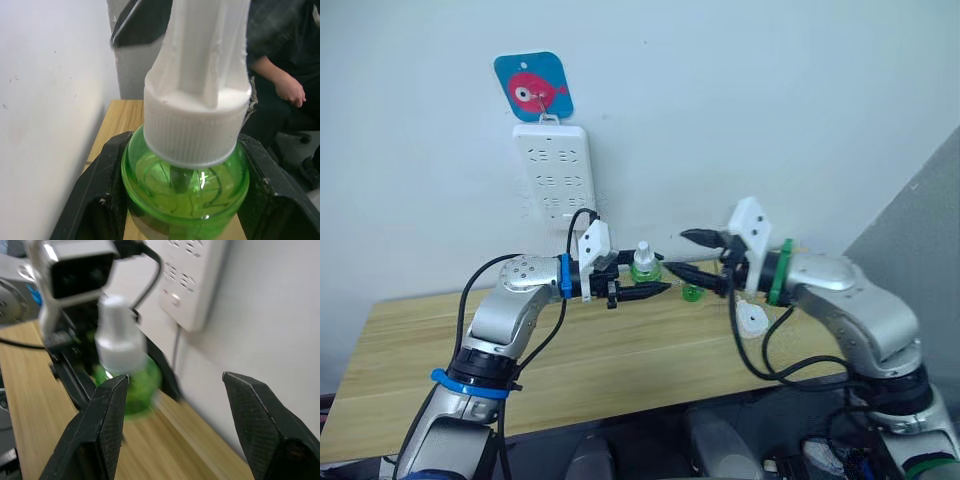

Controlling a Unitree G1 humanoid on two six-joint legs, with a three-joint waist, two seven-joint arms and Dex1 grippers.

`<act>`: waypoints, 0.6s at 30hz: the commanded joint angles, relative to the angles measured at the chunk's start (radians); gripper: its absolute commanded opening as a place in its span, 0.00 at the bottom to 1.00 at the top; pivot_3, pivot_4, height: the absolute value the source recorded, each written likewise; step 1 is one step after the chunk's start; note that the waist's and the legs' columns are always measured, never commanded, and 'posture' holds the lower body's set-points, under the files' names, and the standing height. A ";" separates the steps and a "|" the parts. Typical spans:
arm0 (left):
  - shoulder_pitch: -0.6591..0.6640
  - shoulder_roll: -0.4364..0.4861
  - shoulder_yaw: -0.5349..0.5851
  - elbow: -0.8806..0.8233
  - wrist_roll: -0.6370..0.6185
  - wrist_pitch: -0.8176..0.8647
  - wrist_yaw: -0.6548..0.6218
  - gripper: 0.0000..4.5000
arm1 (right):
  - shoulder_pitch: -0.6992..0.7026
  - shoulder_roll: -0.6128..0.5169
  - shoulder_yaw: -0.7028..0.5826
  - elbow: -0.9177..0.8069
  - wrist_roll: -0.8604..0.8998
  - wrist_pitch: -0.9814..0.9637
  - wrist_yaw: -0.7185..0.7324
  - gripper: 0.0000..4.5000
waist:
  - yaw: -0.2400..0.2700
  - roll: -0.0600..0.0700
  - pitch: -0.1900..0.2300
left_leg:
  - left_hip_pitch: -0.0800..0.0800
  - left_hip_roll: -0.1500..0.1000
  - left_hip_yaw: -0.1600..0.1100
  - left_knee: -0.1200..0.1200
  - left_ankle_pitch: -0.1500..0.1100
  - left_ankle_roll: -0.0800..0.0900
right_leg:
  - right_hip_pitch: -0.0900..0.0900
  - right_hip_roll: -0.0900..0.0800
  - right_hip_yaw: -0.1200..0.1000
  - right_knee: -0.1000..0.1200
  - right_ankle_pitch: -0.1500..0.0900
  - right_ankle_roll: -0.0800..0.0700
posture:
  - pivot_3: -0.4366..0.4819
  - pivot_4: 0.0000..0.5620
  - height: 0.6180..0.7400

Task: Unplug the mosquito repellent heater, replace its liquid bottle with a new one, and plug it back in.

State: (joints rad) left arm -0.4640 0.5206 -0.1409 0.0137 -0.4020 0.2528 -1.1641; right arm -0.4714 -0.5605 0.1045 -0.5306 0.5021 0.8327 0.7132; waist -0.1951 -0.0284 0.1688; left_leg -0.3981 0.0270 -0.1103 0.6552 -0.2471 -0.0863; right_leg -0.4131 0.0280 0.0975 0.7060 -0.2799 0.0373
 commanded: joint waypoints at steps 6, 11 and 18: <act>-0.009 -0.004 0.012 -0.009 0.006 -0.027 -0.006 0.51 | -0.035 0.065 0.108 -0.073 0.000 -0.040 -0.026 0.69 | -0.008 0.000 0.000 | 0.002 0.001 0.001 -0.003 0.000 0.000 | 0.001 0.001 0.001 -0.001 -0.001 0.002 | 0.24 0.19 0.97; -0.012 -0.010 0.009 -0.023 0.005 -0.017 -0.003 0.51 | -0.073 0.158 0.182 0.000 -0.092 -0.088 -0.100 0.69 | -0.006 0.000 0.000 | 0.002 0.001 0.001 -0.004 0.000 0.000 | 0.001 0.001 0.001 -0.002 0.000 0.000 | 0.24 0.19 0.97; -0.018 -0.018 0.006 -0.035 0.004 -0.006 0.003 0.51 | -0.111 0.208 0.192 0.083 -0.150 -0.123 -0.125 0.69 | -0.002 0.001 0.000 | 0.002 0.001 0.000 -0.006 0.000 0.000 | 0.001 0.000 0.000 -0.005 0.002 -0.002 | 0.24 0.18 0.97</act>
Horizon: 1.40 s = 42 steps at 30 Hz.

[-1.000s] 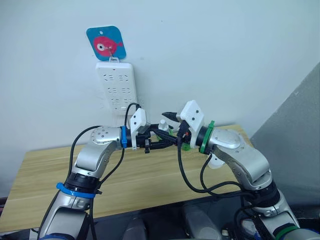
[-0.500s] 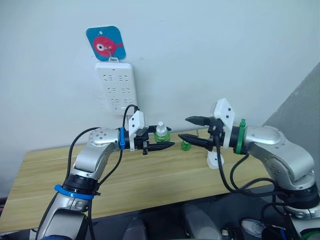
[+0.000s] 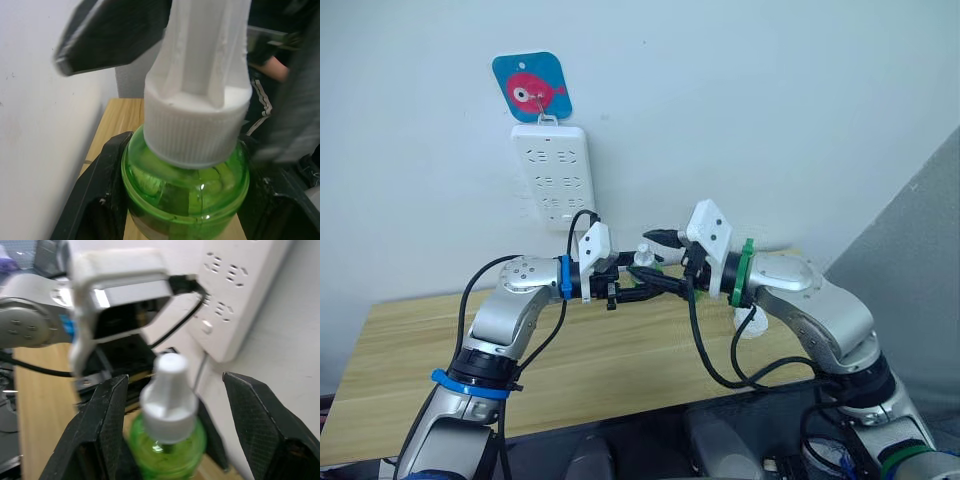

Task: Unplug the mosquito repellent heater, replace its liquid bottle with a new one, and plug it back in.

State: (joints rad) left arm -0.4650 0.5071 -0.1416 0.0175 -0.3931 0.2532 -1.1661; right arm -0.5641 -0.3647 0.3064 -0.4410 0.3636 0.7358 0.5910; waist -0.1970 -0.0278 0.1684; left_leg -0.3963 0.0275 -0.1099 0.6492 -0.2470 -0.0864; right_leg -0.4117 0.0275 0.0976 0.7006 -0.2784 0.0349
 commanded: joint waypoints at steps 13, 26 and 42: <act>-0.006 0.006 0.010 -0.058 -0.010 0.006 0.015 0.51 | 0.030 -0.139 -0.162 -0.047 0.089 0.044 0.089 0.69 | 0.000 0.000 0.000 | 0.000 0.000 0.000 -0.002 0.000 0.000 | 0.001 0.000 0.000 -0.002 0.000 0.000 | 0.25 0.19 0.97; -0.010 0.008 0.008 -0.054 -0.007 0.004 0.008 0.51 | 0.027 -0.108 -0.077 -0.127 0.113 0.060 0.064 0.69 | -0.008 0.001 -0.001 | 0.003 0.001 0.001 -0.003 0.000 0.000 | 0.002 0.001 0.001 -0.002 -0.001 0.002 | 0.24 0.19 0.97; 0.001 0.011 0.004 -0.070 -0.005 0.004 0.002 0.51 | -0.026 0.021 -0.030 0.002 -0.026 0.011 -0.035 0.69 | -0.002 0.002 -0.001 | 0.002 0.000 0.000 -0.003 0.000 0.000 | 0.002 -0.001 0.000 -0.003 0.000 0.000 | 0.25 0.18 0.97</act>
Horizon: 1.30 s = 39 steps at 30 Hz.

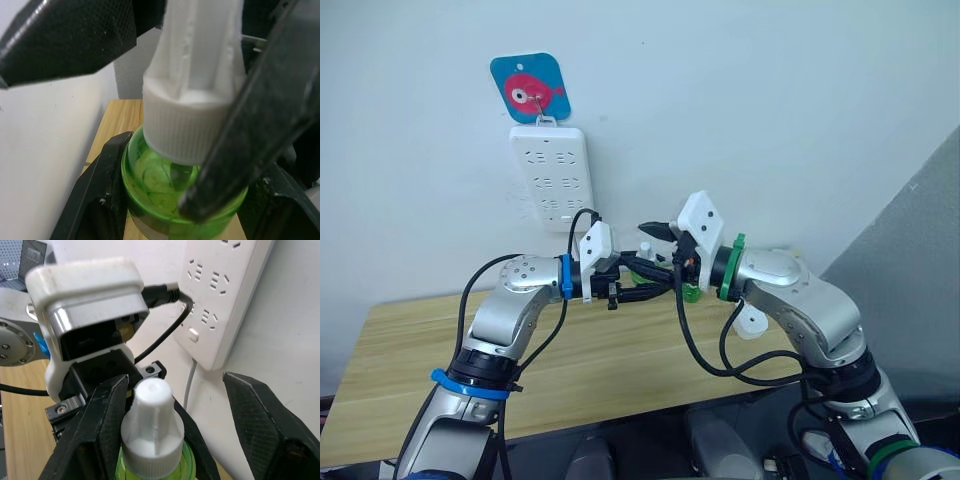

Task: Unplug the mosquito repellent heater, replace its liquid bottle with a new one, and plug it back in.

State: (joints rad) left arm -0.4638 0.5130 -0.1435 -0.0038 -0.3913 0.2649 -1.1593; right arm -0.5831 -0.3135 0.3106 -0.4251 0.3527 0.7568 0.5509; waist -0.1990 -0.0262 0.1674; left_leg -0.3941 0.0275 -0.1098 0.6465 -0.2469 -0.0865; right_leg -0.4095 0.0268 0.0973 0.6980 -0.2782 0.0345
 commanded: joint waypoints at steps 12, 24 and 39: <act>-0.002 0.007 0.005 -0.040 -0.006 -0.010 -0.003 0.51 | 0.043 -0.241 -0.164 -0.101 0.143 0.056 0.180 0.69 | 0.002 0.001 0.000 | 0.000 0.000 0.000 0.000 0.000 0.000 | 0.000 0.000 0.000 0.000 0.000 0.000 | 0.24 0.18 0.97; -0.003 0.007 0.005 -0.037 -0.004 -0.012 -0.010 0.51 | 0.015 -0.136 -0.144 -0.107 0.184 0.055 0.120 0.69 | -0.008 0.002 -0.001 | 0.001 0.001 0.001 0.000 0.000 0.000 | 0.001 0.001 0.001 0.000 -0.001 0.002 | 0.24 0.19 0.97; -0.001 0.002 0.002 -0.045 -0.004 -0.006 -0.001 0.51 | -0.022 -0.069 -0.120 -0.083 0.219 0.079 0.117 0.17 | -0.004 0.002 -0.001 | 0.001 0.001 0.000 0.000 0.000 0.000 | 0.001 0.001 0.001 0.000 -0.001 0.001 | 0.25 0.19 0.97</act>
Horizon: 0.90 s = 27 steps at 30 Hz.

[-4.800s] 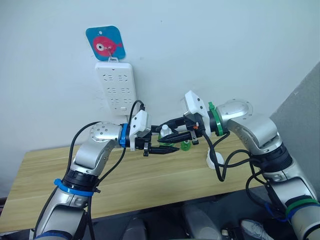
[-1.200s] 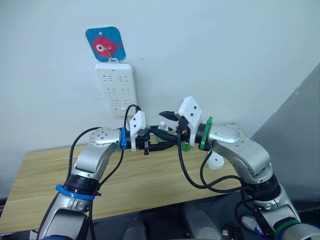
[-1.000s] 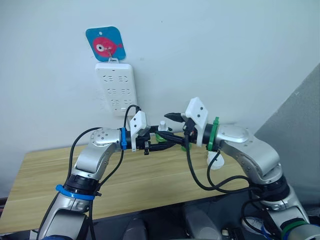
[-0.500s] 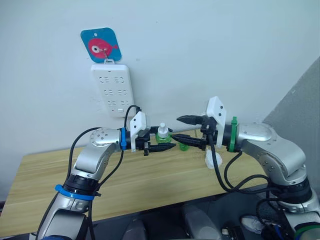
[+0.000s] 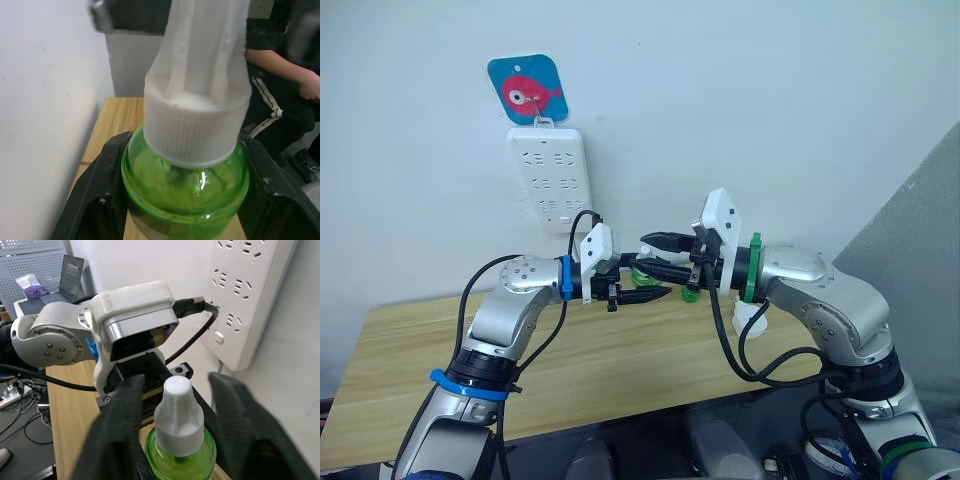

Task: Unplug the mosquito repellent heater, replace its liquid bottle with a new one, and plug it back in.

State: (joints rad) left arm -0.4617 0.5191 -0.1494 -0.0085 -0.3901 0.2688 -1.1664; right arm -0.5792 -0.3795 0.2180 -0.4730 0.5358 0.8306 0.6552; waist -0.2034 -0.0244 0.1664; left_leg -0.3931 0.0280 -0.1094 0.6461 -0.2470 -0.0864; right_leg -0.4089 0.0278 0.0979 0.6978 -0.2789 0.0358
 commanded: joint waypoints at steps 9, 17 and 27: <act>0.018 -0.001 -0.003 -0.034 0.010 -0.028 -0.005 0.51 | -0.071 0.010 -0.103 -0.057 0.089 -0.009 -0.002 0.06 | 0.000 0.000 0.000 | 0.000 0.000 0.000 0.000 0.000 0.000 | 0.000 0.000 0.000 0.000 0.000 0.000 | 0.24 0.21 0.97; 0.082 0.019 0.021 -0.054 0.013 -0.030 0.006 0.51 | -0.091 -0.035 -0.220 -0.074 0.144 0.019 -0.057 0.06 | 0.001 0.000 0.000 | 0.000 0.000 0.000 0.000 0.000 0.000 | 0.000 0.000 0.000 0.000 0.000 0.000 | 0.24 0.23 0.97; 0.151 0.093 0.095 -0.022 0.032 -0.062 0.044 0.51 | 0.343 -0.027 -0.037 0.105 -0.295 -0.438 -0.202 0.06 | 0.010 0.003 0.004 | 0.001 0.000 0.002 -0.001 0.000 0.000 | 0.001 0.000 0.002 -0.001 -0.002 0.004 | 0.26 0.30 0.97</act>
State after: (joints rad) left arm -0.3072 0.6069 -0.0746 -0.0182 -0.3533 0.2266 -1.1243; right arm -0.2360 -0.4230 0.1679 -0.3815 0.3049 0.5063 0.4885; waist -0.1938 -0.0217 0.1700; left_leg -0.3921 0.0282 -0.1070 0.6452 -0.2472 -0.0861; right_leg -0.4083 0.0281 0.1001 0.6965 -0.2812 0.0394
